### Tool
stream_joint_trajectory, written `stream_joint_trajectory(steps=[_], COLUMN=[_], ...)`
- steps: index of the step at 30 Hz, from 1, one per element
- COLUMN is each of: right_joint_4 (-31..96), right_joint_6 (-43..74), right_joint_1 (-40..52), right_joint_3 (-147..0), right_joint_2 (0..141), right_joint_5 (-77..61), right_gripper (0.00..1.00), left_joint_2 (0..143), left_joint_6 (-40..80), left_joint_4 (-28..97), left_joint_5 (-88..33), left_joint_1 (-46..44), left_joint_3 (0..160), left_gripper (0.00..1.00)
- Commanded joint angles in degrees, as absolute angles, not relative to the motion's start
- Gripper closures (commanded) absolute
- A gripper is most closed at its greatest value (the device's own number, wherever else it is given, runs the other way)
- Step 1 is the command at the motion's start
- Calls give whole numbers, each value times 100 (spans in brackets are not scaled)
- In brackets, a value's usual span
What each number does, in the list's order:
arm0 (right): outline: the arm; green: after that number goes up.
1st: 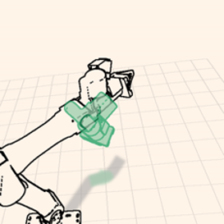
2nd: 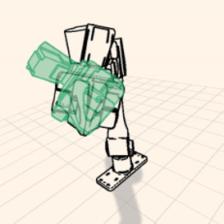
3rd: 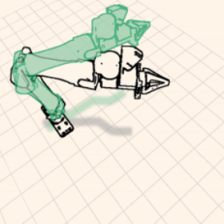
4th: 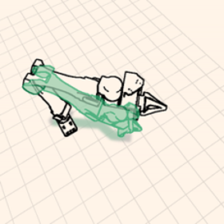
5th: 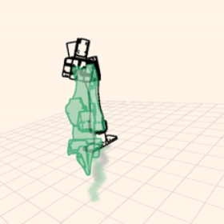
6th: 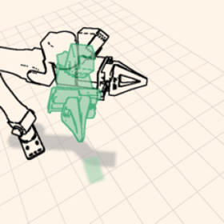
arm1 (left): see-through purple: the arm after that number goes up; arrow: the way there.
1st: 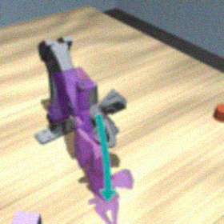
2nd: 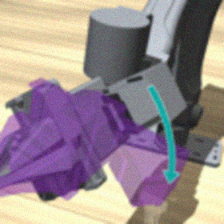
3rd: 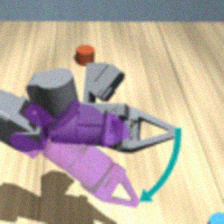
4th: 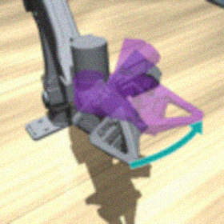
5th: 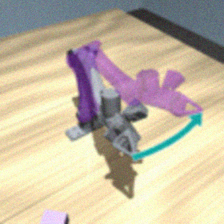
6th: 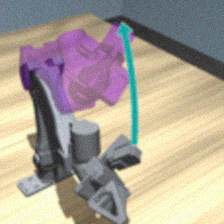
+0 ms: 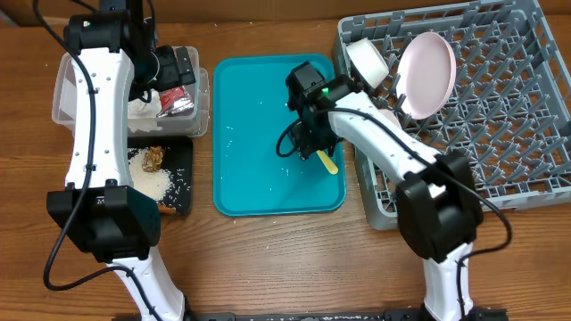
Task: Sort waste into correct bins and load items into the dishwasher
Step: 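Grasp the yellow spoon on the teal tray with the right gripper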
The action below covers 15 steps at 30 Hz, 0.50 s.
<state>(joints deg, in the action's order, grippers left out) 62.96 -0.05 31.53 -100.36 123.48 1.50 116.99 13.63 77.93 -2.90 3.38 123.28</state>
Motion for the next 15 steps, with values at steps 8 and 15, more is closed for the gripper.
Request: stream_joint_trajectory(steps=[8, 15], right_joint_4=[5872, 5944], right_joint_6=[-137, -178], right_joint_1=[2923, 2565], right_joint_3=[-10044, -10044], right_joint_2=[12995, 12999], right_joint_5=[-274, -829], right_gripper=[36, 87], left_joint_2=[11622, 11622], left_joint_6=[1483, 1483], left_joint_4=[7771, 7771], left_joint_5=[-252, -252], left_joint_1=[298, 296], left_joint_3=[12462, 12462], left_gripper=[0, 0])
